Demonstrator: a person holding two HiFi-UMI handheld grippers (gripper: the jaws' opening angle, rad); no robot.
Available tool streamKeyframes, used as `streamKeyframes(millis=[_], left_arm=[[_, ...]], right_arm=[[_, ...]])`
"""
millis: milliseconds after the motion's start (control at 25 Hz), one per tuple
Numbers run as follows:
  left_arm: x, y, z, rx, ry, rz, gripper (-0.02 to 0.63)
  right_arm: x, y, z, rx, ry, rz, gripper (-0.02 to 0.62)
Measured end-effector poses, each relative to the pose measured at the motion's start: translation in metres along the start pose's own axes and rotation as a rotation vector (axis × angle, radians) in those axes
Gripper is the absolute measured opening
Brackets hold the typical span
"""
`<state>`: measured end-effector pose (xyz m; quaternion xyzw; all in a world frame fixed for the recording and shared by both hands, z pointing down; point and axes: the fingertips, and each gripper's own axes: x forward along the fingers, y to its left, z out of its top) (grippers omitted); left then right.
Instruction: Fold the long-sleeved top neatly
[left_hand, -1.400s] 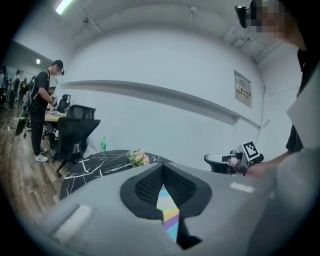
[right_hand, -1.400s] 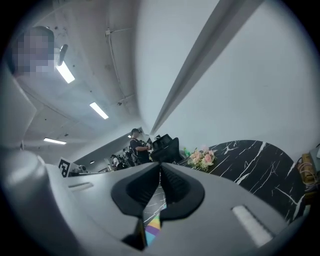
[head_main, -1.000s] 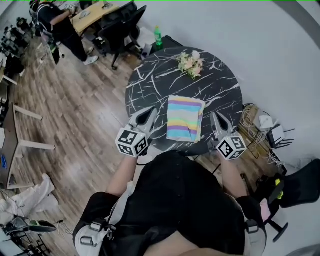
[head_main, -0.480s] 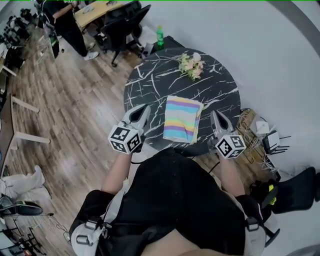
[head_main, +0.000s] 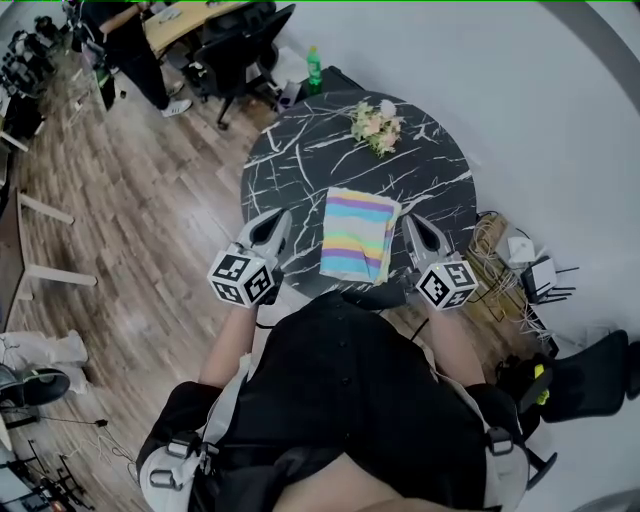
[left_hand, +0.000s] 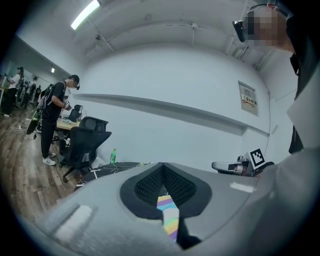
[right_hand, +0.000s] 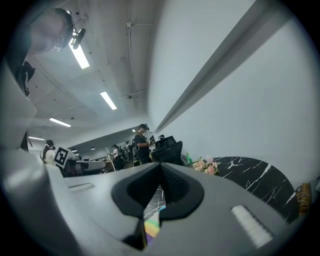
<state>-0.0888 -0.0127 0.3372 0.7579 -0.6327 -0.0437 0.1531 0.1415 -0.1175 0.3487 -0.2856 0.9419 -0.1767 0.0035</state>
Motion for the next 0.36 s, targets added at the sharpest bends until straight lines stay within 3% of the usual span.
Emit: streamKeyframes(millis=[360], left_arm=[[0.004,0.001,-0.009,0.003,0.020,0.001,0.008]], right_arm=[[0.003,-0.011,-0.001,-0.014,0.005,-0.004,0.006]])
